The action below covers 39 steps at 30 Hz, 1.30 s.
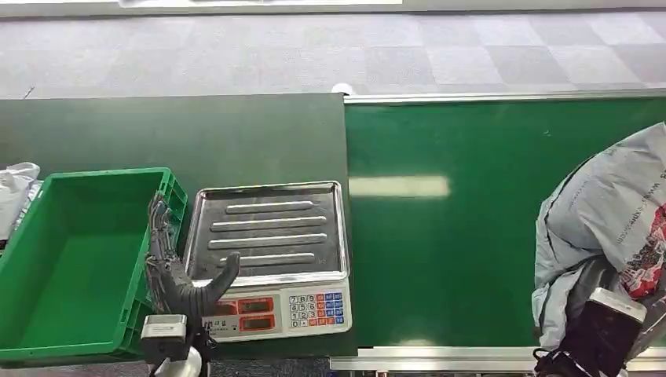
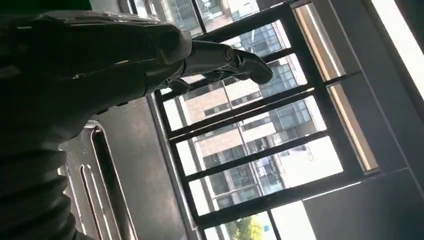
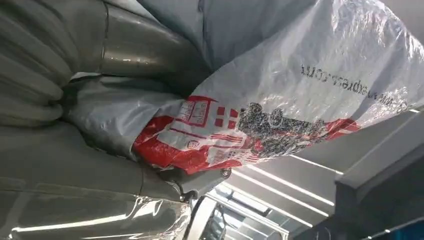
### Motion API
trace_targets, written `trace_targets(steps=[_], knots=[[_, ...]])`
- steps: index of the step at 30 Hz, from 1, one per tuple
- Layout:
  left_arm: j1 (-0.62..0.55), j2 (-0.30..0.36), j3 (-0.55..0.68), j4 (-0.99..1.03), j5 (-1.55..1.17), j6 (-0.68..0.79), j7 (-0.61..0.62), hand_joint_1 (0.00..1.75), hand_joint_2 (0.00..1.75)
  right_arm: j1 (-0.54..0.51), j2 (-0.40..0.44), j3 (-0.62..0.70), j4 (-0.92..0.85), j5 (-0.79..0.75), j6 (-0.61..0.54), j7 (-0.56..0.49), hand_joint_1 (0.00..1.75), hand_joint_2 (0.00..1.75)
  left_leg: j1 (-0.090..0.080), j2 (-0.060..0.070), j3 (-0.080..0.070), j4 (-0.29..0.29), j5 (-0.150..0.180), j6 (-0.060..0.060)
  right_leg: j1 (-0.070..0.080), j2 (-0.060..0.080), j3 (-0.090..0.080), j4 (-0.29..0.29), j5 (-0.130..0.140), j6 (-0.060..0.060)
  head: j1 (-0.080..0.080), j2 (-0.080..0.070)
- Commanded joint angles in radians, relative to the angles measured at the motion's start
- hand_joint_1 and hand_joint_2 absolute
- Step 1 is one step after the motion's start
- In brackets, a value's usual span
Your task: Moved the parcel from conveyor to table for the left to box.
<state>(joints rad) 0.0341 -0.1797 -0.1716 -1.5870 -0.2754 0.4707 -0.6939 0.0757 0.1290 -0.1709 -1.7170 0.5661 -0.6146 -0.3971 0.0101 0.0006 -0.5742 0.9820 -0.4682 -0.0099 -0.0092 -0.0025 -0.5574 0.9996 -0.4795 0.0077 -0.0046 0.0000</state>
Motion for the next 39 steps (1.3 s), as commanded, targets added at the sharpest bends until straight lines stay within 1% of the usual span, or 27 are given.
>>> trace_targets(steps=[1,3,4,5,6,7,9,10,11,12,13,15,17,18,20,21,22,24,25,28,29,30,31,34,36,37,39], knots=[[0.031,-0.003,0.092,-0.069,-0.015,0.011,-0.004,0.0,1.75,-0.115,-0.008,0.0,0.055,0.04,0.032,0.043,1.75,1.75,0.0,0.004,0.001,-0.001,0.0,0.0,0.0,0.004,0.0,-0.001,0.001,-0.001,0.0,0.0],[0.029,-0.001,0.096,-0.069,-0.014,0.009,-0.004,0.0,1.75,-0.15,-0.011,-0.019,0.098,0.042,0.039,0.037,1.75,1.75,0.0,0.004,0.001,0.0,0.0,0.0,0.0,0.004,0.0,-0.001,0.001,0.0,0.0,0.0],[0.029,-0.001,0.096,-0.069,-0.014,0.009,-0.004,0.0,1.75,-0.15,-0.011,-0.019,0.098,0.042,0.039,0.037,1.75,1.75,0.0,0.005,0.002,-0.001,0.0,0.001,0.0,0.005,0.001,-0.002,0.002,0.0,0.0,0.0],[0.027,0.001,0.095,-0.07,-0.019,0.013,-0.004,0.0,1.75,-0.178,-0.029,-0.021,0.146,0.076,0.086,0.088,1.75,1.75,0.0,0.004,0.002,-0.001,0.0,0.001,0.0,0.004,0.001,-0.001,0.001,0.0,0.001,0.0],[0.027,0.004,0.096,-0.074,-0.025,0.021,-0.004,0.0,1.75,-0.219,-0.039,-0.026,0.189,0.105,0.116,0.116,1.75,1.75,0.0,0.003,0.002,-0.001,0.0,0.0,0.0,0.003,0.001,-0.001,0.001,0.0,0.0,0.0],[0.025,0.01,0.097,-0.085,-0.023,0.027,-0.004,0.0,1.75,-0.291,-0.065,-0.011,0.276,0.126,0.177,0.128,1.75,1.75,0.0,0.004,0.002,-0.001,0.0,0.001,0.0,0.004,0.001,-0.002,0.002,0.0,0.0,0.0],[0.019,0.014,0.105,-0.092,-0.015,0.033,-0.004,0.0,1.75,-0.412,-0.079,0.011,0.413,0.104,0.26,0.118,1.75,1.75,0.0,0.006,0.003,-0.002,0.0,0.001,0.0,0.006,0.001,-0.002,0.003,0.0,0.0,0.0],[0.008,0.016,0.11,-0.09,-0.007,0.033,-0.004,0.0,1.75,-0.494,-0.088,0.053,0.515,0.123,0.318,0.121,1.75,1.75,0.0,0.009,0.003,-0.002,0.001,0.001,0.0,0.009,0.001,-0.003,0.004,0.0,0.0,0.0],[0.0,0.018,0.113,-0.086,-0.003,0.034,-0.004,0.0,1.75,-0.548,-0.08,0.075,0.585,0.097,0.373,0.105,1.75,1.75,0.0,0.009,0.001,0.0,0.0,0.0,0.0,0.009,0.0,0.0,0.003,0.0,0.0,0.0],[-0.009,0.019,0.114,-0.078,0.002,0.034,-0.004,0.0,1.75,-0.593,-0.074,0.101,0.646,0.101,0.393,0.102,1.75,1.75,0.0,0.015,0.002,0.0,0.0,0.001,0.0,0.015,-0.002,0.0,0.005,0.0,0.0,0.0],[-0.03,0.02,0.111,-0.057,0.008,0.024,-0.004,0.0,1.75,-0.653,-0.057,0.145,0.726,0.111,0.425,0.09,1.75,1.75,0.0,0.014,0.002,-0.001,0.001,0.001,0.0,0.014,-0.002,-0.001,0.006,-0.001,0.0,0.0],[-0.068,0.015,0.105,-0.023,0.01,0.015,-0.004,0.0,1.75,-0.745,-0.03,0.234,0.852,0.191,0.427,0.116,1.75,1.75,0.0,0.016,0.002,-0.001,0.002,0.001,0.0,0.015,-0.003,0.0,0.007,-0.001,0.001,0.0],[-0.114,0.009,0.088,0.015,0.002,0.011,-0.003,0.0,1.75,-0.826,0.013,0.322,0.961,0.246,0.461,0.121,1.75,1.75,0.0,0.014,0.002,0.0,0.003,0.0,0.0,0.013,-0.003,0.001,0.007,-0.002,0.0,0.0],[-0.129,0.006,0.082,0.024,0.001,0.01,-0.002,0.0,1.75,-0.843,0.031,0.358,0.982,0.278,0.457,0.126,1.75,1.75,0.0,0.017,0.002,-0.001,0.004,0.0,0.0,0.016,-0.004,0.002,0.008,-0.002,0.0,0.0],[-0.16,0.006,0.063,0.043,-0.015,0.003,0.003,0.0,1.75,-0.87,0.088,0.441,1.007,0.309,0.494,0.099,1.75,1.75,0.0,0.01,0.001,0.0,0.004,-0.001,0.0,0.009,-0.003,0.003,0.006,-0.002,0.0,0.0],[-0.165,0.007,0.056,0.045,-0.031,0.004,0.01,0.0,1.75,-0.874,0.106,0.48,1.004,0.326,0.508,0.091,1.75,1.75,0.0,0.013,0.001,-0.001,0.005,-0.001,0.0,0.013,-0.004,0.003,0.007,-0.003,0.0,0.0],[-0.164,0.006,0.053,0.04,-0.036,0.006,0.014,0.0,1.75,-0.872,0.126,0.51,0.996,0.337,0.512,0.097,1.75,1.75,0.0,0.011,0.001,0.0,0.004,-0.001,0.0,0.01,-0.004,0.003,0.006,-0.002,0.0,0.0],[-0.164,0.006,0.053,0.039,-0.036,0.006,0.015,0.0,1.75,-0.871,0.128,0.513,0.994,0.337,0.512,0.101,1.75,1.75,0.001,0.007,0.001,0.0,0.004,-0.001,0.001,0.007,-0.003,0.003,0.005,-0.002,0.0,0.0],[-0.158,0.007,0.055,0.036,-0.037,0.007,0.015,0.0,1.75,-0.867,0.12,0.516,0.989,0.337,0.513,0.101,1.75,1.75,0.001,0.008,0.001,-0.001,0.004,-0.001,0.001,0.008,-0.003,0.003,0.005,-0.002,0.0,0.0],[-0.153,0.008,0.056,0.031,-0.038,0.008,0.016,0.0,1.75,-0.859,0.104,0.52,0.97,0.332,0.518,0.102,1.75,1.75,0.001,0.003,0.0,-0.001,0.005,0.0,0.002,0.002,-0.002,0.001,0.004,-0.002,0.0,0.0],[-0.155,0.009,0.056,0.031,-0.038,0.007,0.018,0.0,1.75,-0.859,0.104,0.558,0.958,0.332,0.552,0.051,1.75,1.75,0.001,0.001,-0.001,-0.001,0.005,0.0,0.002,0.002,-0.003,0.001,0.004,-0.001,0.0,0.0],[-0.158,0.01,0.057,0.03,-0.037,0.005,0.022,0.0,1.75,-0.857,0.12,0.573,0.952,0.335,0.553,0.052,1.75,1.75,0.001,0.001,-0.002,0.0,0.005,0.0,0.001,0.001,-0.003,0.002,0.004,-0.001,0.001,0.0],[-0.163,0.009,0.063,0.027,-0.03,0.002,0.03,0.0,1.75,-0.862,0.131,0.629,0.945,0.344,0.589,0.035,1.75,1.75,0.001,0.002,-0.002,0.0,0.005,0.0,0.001,0.002,-0.003,0.002,0.004,-0.001,0.001,0.0],[-0.155,0.013,0.075,0.007,-0.02,-0.003,0.037,0.0,1.75,-0.861,0.169,0.714,0.942,0.336,0.639,0.016,1.75,1.75,0.0,0.007,-0.004,0.0,0.004,-0.001,0.001,0.007,-0.006,0.003,0.005,-0.002,0.001,0.0],[-0.142,0.012,0.081,-0.007,-0.018,-0.002,0.04,0.0,1.75,-0.862,0.171,0.748,0.946,0.32,0.653,0.02,1.75,1.75,0.0,0.007,-0.003,-0.001,0.004,-0.001,0.001,0.008,-0.006,0.002,0.005,-0.003,0.001,0.0],[-0.13,0.013,0.084,-0.015,-0.018,0.001,0.041,0.0,1.75,-0.862,0.17,0.765,0.961,0.313,0.657,0.028,1.75,1.75,0.0,0.005,-0.003,0.0,0.004,-0.002,0.001,0.005,-0.006,0.002,0.004,-0.002,0.001,0.0],[-0.107,0.012,0.092,-0.028,-0.016,0.007,0.041,0.0,1.75,-0.864,0.162,0.784,1.001,0.309,0.634,0.057,1.73,1.75,0.001,0.004,-0.002,-0.001,0.004,-0.002,0.001,0.004,-0.004,0.001,0.004,-0.003,0.0,0.0]])
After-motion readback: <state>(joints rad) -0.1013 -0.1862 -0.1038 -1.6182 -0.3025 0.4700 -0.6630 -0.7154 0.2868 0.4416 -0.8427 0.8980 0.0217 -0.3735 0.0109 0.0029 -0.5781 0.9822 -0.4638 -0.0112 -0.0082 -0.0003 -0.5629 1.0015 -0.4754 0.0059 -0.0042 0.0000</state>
